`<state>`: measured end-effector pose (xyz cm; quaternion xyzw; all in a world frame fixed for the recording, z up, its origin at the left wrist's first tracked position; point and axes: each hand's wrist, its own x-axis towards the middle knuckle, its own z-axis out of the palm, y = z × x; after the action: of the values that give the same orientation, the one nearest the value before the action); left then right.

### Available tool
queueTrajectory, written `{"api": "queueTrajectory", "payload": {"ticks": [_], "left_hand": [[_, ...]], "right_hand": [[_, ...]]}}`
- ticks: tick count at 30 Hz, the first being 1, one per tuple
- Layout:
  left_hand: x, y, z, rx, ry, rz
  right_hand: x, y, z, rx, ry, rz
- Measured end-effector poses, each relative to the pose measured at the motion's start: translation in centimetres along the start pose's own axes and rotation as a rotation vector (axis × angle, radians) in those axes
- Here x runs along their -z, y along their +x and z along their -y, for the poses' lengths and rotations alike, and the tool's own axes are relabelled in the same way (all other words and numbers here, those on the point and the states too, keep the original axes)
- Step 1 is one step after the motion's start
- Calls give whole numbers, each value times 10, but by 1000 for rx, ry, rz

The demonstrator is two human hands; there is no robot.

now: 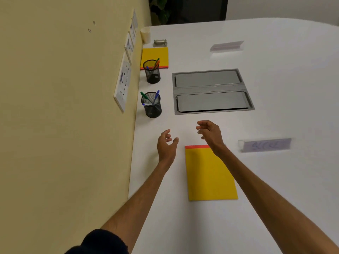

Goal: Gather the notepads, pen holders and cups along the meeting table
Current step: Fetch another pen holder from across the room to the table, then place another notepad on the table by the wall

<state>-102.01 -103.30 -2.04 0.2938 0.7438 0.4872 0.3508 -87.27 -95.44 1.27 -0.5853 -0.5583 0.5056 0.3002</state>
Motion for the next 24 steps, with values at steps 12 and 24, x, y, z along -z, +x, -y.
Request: {"api": "queueTrajectory", "payload": {"ticks": [12, 24], "left_hand": [[-6, -97, 9, 21, 77, 237], [-22, -134, 42, 231, 215, 348]], "right_hand": [[78, -92, -48, -116, 59, -107], [78, -129, -115, -300, -231, -61]]}}
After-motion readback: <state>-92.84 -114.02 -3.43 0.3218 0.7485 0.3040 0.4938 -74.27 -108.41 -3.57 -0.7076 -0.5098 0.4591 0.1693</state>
